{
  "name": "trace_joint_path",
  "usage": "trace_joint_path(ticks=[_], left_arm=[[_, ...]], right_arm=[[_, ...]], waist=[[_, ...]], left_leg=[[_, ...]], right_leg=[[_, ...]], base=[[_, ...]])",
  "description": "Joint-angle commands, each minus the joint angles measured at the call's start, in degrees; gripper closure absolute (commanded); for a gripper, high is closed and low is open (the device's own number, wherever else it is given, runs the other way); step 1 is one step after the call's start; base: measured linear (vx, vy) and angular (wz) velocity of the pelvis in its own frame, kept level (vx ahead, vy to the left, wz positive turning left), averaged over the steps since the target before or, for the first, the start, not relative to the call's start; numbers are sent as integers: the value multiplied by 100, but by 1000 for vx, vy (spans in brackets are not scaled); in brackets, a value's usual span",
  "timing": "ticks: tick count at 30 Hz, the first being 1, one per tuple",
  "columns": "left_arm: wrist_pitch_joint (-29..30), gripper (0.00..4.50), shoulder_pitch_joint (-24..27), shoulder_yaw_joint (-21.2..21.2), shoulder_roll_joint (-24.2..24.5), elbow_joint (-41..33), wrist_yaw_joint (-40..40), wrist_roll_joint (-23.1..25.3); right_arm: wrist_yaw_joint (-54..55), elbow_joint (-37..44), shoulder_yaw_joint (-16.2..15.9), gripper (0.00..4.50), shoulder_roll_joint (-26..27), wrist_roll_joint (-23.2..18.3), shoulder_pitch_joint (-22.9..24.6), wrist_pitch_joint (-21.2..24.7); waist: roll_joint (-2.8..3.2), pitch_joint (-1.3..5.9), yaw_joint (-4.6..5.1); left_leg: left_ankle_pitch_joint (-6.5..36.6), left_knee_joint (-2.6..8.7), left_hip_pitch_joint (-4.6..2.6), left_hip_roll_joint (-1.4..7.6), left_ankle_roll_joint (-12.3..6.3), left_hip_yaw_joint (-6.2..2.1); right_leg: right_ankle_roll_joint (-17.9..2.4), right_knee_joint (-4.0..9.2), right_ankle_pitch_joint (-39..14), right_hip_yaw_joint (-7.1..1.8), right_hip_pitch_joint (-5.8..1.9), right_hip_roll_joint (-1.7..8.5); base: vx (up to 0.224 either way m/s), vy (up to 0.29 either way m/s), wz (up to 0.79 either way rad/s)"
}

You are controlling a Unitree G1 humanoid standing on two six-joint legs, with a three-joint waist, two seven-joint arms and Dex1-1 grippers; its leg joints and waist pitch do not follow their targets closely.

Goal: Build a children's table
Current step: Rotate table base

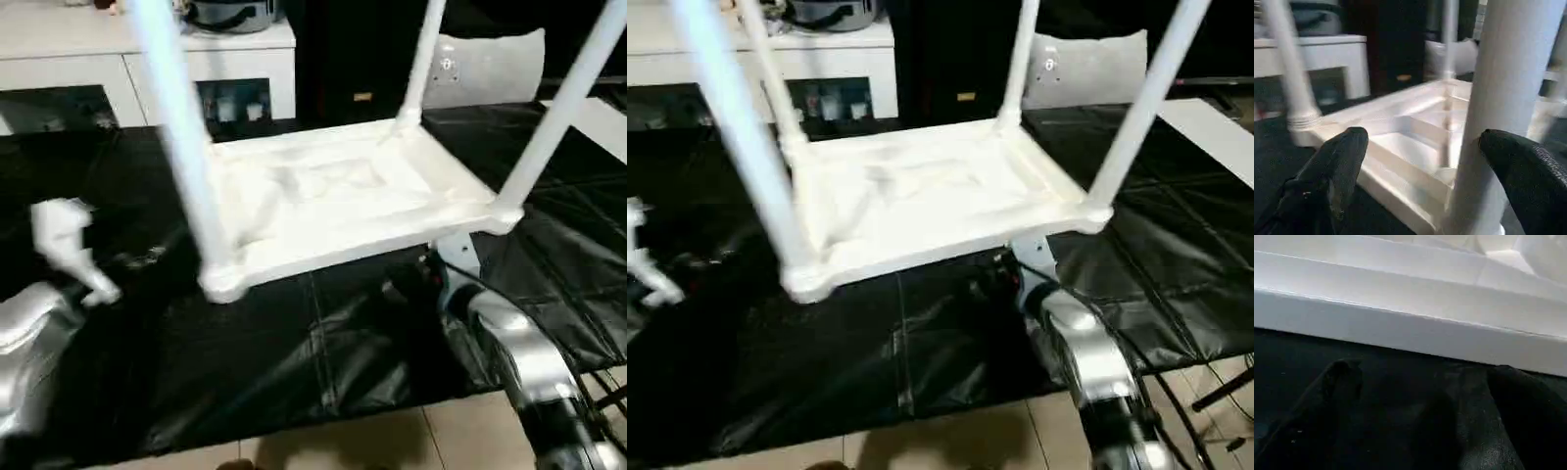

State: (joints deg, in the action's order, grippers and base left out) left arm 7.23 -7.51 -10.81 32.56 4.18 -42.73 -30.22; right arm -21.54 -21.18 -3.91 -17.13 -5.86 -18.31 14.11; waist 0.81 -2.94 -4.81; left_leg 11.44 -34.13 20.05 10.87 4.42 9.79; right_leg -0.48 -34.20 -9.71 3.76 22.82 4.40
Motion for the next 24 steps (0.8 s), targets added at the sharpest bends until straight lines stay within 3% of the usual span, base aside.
trace_joint_path(ticks=[1, 6, 7, 8, 10, 11, 12, 13, 15, 16, 17, 18, 19, 22, 24], left_arm=[[160, 3, -33, 259, 58, 107, -325, 6], [73, 3, -239, 203, 91, 623, -615, 52], [78, 3, -250, 188, 92, 652, -630, 43], [203, 3, -178, 94, 167, 647, -760, -69], [341, 3, 25, -12, 304, 534, -923, -185], [346, 3, 116, -43, 344, 504, -989, -203], [349, 3, 134, -48, 353, 497, -1000, -208], [358, 3, 328, -86, 430, 405, -1119, -235], [391, 3, 512, -62, 453, 171, -1152, -228], [389, 3, 571, -42, 427, 82, -1149, -218], [314, 3, 581, 56, 211, -184, -901, -148], [281, 3, 567, 82, 135, -250, -808, -110], [182, 3, 446, 180, -62, -340, -503, 53], [196, 3, 169, 381, -426, -471, -86, 165], [290, 3, 95, 458, -464, -501, -120, 142]], right_arm=[[49, -117, 131, 0, -70, 46, -126, -73], [-19, -273, 175, 0, -103, 48, -284, -196], [-23, -284, 175, 0, -103, 47, -291, -207], [-70, -308, 164, 0, -114, 54, -294, -292], [-185, -269, 162, 0, -117, 24, -262, -427], [-246, -234, 169, 0, -94, -17, -227, -471], [-256, -224, 172, 0, -88, -28, -220, -476], [-332, -135, 181, 0, -32, -93, -138, -567], [-454, 9, 133, 0, 10, -162, -19, -584], [-500, 47, 128, 0, 27, -204, 33, -578], [-533, 216, 218, 0, 130, -412, 124, -473], [-512, 249, 244, 0, 157, -450, 141, -458], [-403, 281, 286, 0, 209, -464, 136, -438], [-286, 211, 439, 0, 226, -518, 55, -323], [-343, 137, 423, 0, 166, -456, 5, -364]], waist=[[102, 330, 47], [94, 365, 47], [104, 345, 46], [64, 341, 50], [81, 336, 56], [-34, 328, 90], [8, 319, 85], [-54, 317, 122], [-14, 301, 142], [-112, 298, 160], [-153, 281, 144], [-114, 282, 129], [-141, 268, 136], [-115, 267, 112], [-154, 285, 124]], left_leg=[[1756, 484, -47, 157, 205, -48], [1330, 439, -15, 136, 124, -28], [1363, 443, -18, 142, 119, -21], [1419, 445, -13, 146, 110, -21], [1489, 449, -25, 154, 106, -21], [1530, 460, 1, 161, 63, -16], [1532, 470, 11, 159, 55, -36], [1574, 465, -16, 169, 19, -18], [1585, 486, -6, 191, -4, -36], [1627, 490, -12, 213, -30, -32], [1654, 503, -12, 221, -53, -30], [1691, 505, -35, 234, -32, -37], [1779, 510, -65, 245, 5, -20], [1848, 517, -70, 224, 111, -31], [1793, 506, -33, 195, 154, -35]], right_leg=[[-957, 373, -1582, -264, -204, 291], [-1076, 316, -1137, -261, -248, 281], [-1097, 326, -1178, -259, -238, 277], [-1085, 330, -1303, -260, -251, 287], [-1082, 340, -1471, -258, -232, 289], [-1051, 350, -1576, -258, -245, 287], [-1033, 331, -1666, -255, -251, 296], [-987, 371, -1817, -263, -217, 293], [-964, 370, -1902, -269, -207, 304], [-974, 370, -1913, -274, -203, 302], [-960, 372, -2011, -284, -198, 308], [-969, 382, -2049, -288, -184, 324], [-983, 410, -2023, -284, -138, 297], [-914, 400, -2040, -286, -158, 302], [-834, 395, -2018, -282, -203, 302]], base=[[0, 0, 0], [0, 0, 0], [0, 0, 0], [0, 0, 0], [0, 0, 0], [0, 0, 0], [0, 0, 0], [0, 0, 0], [0, 0, 0], [0, 0, 0], [0, 0, 0], [0, 0, 0], [0, 0, 0], [0, 0, 0], [0, 0, 0]])
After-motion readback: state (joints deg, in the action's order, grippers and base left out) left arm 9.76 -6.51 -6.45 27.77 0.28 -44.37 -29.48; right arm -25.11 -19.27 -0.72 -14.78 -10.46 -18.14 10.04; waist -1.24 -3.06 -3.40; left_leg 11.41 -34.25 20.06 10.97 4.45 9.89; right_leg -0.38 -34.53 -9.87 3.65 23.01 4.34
